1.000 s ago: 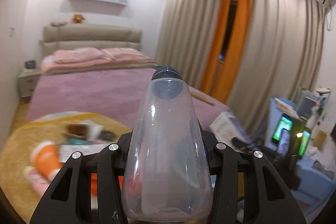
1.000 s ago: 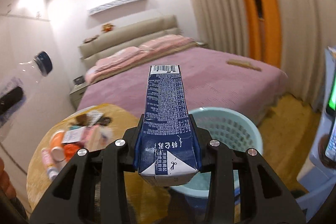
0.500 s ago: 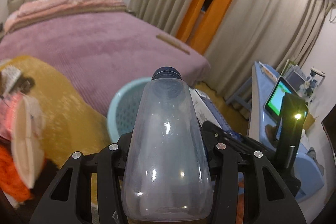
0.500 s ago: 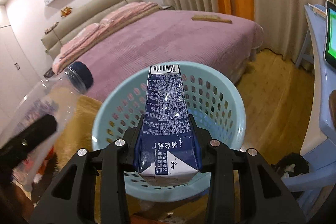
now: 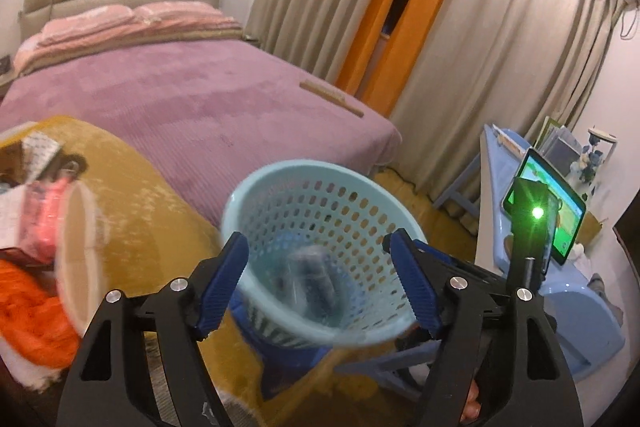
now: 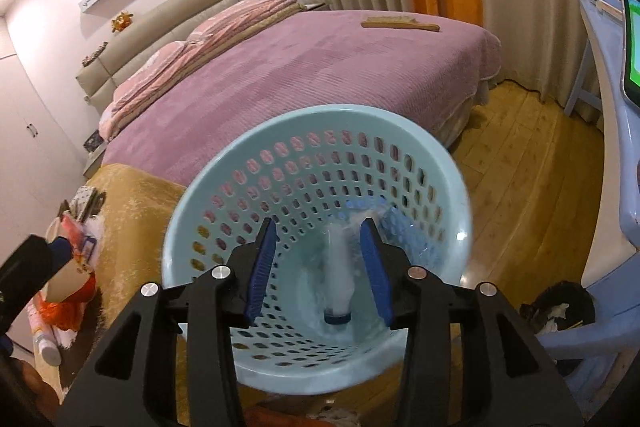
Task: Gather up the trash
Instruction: 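Carry bottle and carton to the blue basket and open both grippers, then grasp the pink bottle with the left gripper while the right grasps the orange bag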
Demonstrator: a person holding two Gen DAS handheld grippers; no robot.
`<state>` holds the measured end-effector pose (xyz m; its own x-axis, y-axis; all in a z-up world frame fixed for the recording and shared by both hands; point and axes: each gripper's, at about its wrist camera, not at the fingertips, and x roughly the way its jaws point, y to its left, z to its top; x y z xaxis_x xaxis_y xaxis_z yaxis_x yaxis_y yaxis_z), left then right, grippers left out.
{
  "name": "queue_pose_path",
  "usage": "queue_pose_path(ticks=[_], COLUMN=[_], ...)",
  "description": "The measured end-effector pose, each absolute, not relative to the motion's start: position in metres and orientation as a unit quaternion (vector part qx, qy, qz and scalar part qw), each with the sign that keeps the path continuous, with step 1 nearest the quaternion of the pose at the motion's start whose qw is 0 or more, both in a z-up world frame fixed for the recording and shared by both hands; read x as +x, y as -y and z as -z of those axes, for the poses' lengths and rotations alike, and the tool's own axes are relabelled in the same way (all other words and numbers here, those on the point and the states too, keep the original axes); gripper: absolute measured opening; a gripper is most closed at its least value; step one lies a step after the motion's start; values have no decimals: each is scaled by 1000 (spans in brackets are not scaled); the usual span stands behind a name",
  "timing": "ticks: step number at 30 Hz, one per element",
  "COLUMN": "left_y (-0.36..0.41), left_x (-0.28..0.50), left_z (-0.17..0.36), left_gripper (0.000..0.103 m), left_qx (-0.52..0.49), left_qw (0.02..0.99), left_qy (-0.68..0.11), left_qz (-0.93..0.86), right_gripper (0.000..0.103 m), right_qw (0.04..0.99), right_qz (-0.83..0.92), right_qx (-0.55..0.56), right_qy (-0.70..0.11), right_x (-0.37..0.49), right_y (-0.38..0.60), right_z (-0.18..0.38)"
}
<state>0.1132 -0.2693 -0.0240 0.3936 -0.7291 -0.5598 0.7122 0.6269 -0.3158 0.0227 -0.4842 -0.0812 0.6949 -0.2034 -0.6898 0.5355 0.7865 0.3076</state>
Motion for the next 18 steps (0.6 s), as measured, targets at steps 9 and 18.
queue_pose_path(ticks=[9,18], left_y=[190,59], left_x=[91,106], left_z=[-7,-13], left_gripper=[72,79], left_qx=[-27,-82], left_qw=[881,934], left_qy=[-306,-306], left_qz=[359,166], right_gripper=[41,41], right_qw=[924,953], right_qz=[136,25], right_qx=[210,150], right_qy=[-290,-263], right_x=[17,30], right_y=[426,333], right_z=[37,5])
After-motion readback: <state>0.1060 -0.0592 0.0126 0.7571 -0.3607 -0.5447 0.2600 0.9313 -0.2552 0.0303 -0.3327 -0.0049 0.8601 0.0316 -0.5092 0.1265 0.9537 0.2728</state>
